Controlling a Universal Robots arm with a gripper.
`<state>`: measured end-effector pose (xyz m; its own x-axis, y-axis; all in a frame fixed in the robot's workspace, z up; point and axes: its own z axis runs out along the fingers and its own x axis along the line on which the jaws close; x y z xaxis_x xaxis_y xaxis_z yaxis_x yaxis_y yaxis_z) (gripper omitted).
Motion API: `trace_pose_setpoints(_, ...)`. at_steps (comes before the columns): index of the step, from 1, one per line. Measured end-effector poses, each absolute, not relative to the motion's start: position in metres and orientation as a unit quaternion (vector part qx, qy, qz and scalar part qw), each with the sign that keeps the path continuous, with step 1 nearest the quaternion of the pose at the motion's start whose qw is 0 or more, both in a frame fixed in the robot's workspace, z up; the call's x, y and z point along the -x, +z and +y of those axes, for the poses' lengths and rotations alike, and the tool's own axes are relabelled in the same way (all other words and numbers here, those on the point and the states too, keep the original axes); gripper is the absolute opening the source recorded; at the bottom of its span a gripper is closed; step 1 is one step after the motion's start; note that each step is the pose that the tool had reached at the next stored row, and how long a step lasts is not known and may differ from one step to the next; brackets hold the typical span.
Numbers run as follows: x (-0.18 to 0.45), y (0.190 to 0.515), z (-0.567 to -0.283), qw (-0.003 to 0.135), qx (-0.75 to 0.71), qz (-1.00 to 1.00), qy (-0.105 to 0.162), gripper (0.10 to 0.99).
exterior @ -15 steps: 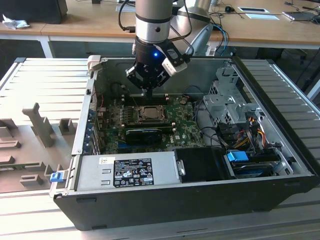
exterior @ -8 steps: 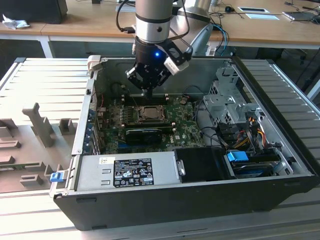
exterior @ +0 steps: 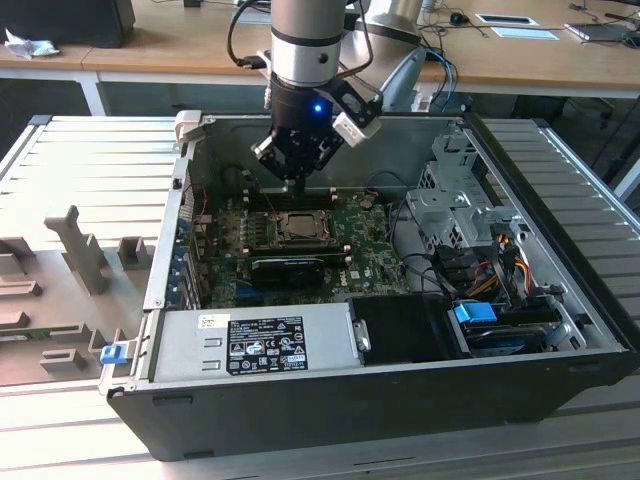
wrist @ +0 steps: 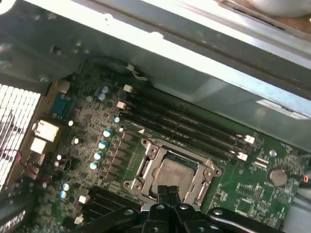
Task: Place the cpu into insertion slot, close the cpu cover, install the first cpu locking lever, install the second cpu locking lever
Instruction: 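Install the first cpu locking lever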
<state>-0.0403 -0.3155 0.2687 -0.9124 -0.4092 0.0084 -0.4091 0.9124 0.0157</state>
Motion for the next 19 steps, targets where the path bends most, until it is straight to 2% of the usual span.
trace_pose_setpoints(19, 0.0489, 0.2680, -0.3155, 0.005, -0.196, -0.981, -0.007, 0.106)
